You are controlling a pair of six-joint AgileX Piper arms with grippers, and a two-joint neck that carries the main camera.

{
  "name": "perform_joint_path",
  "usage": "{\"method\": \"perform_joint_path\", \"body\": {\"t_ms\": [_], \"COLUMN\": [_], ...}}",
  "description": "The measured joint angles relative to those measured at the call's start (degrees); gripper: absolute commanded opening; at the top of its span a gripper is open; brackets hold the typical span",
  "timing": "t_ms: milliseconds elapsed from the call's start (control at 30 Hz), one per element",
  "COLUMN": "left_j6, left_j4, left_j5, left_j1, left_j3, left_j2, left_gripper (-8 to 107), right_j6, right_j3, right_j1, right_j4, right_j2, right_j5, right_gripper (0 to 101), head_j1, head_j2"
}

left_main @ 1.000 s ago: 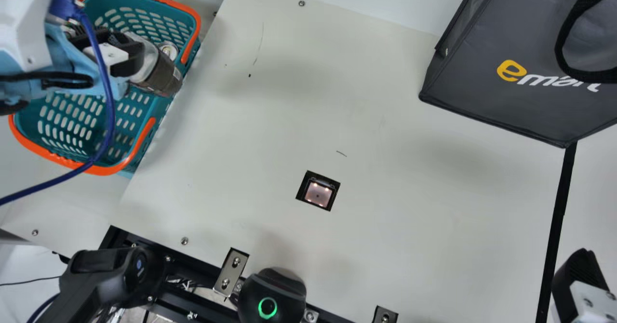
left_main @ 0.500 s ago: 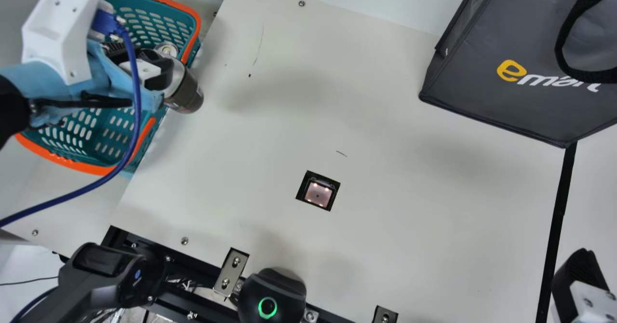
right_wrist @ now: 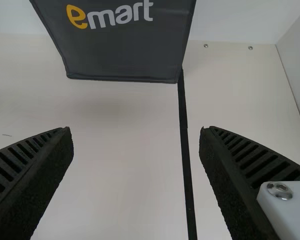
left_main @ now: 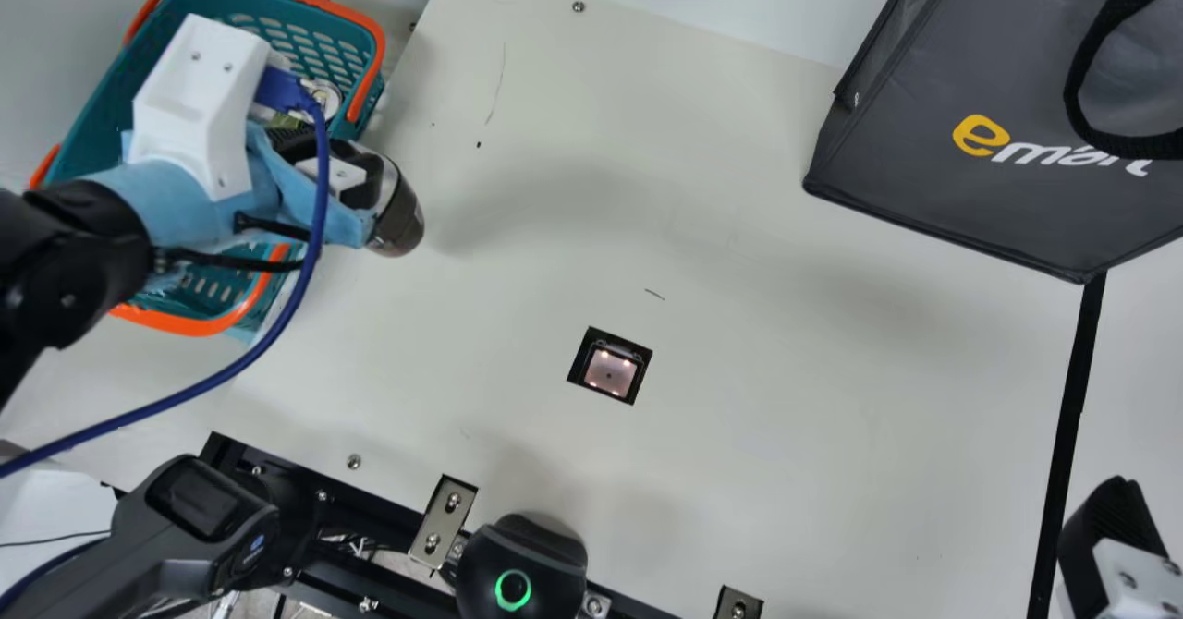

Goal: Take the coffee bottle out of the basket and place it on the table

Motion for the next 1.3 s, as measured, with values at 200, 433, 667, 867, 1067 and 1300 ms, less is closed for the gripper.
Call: {"method": "perform_joint_path", "body": {"t_ms": [200, 433, 667, 867, 1067, 1300], "left_j6": [-8.70, -18.40, -24.90, -25.03, -24.33, -23.15], "left_j4": [4.85, 10.54, 13.17, 13.19, 12.52, 11.54], "left_j5": [-0.13, -0.76, -2.22, -3.34, -3.91, -4.40], "left_j1": [-6.44, -12.69, -15.31, -14.29, -13.01, -11.56], "left_j3": [2.22, 4.59, 5.78, 6.89, 7.91, 8.50], "left_j2": [0.00, 0.39, 1.56, 1.80, 1.70, 1.50], "left_gripper": [10, 10, 10, 10, 10, 10], "right_j6": [0.00, 0.00, 0.00, 0.00, 0.00, 0.00], "right_j3": [0.00, 0.00, 0.00, 0.00, 0.00, 0.00], "right_j1": [0.00, 0.00, 0.00, 0.00, 0.00, 0.00], "right_j4": [0.00, 0.00, 0.00, 0.00, 0.00, 0.00], "right_j2": [0.00, 0.00, 0.00, 0.00, 0.00, 0.00], "right_j5": [0.00, 0.11, 0.11, 0.11, 0.11, 0.10], "right_gripper": [91, 91, 91, 91, 91, 91], "head_j1": [0.00, 0.00, 0.00, 0.00, 0.00, 0.00], "head_j2": [0.00, 0.00, 0.00, 0.00, 0.00, 0.00]}}
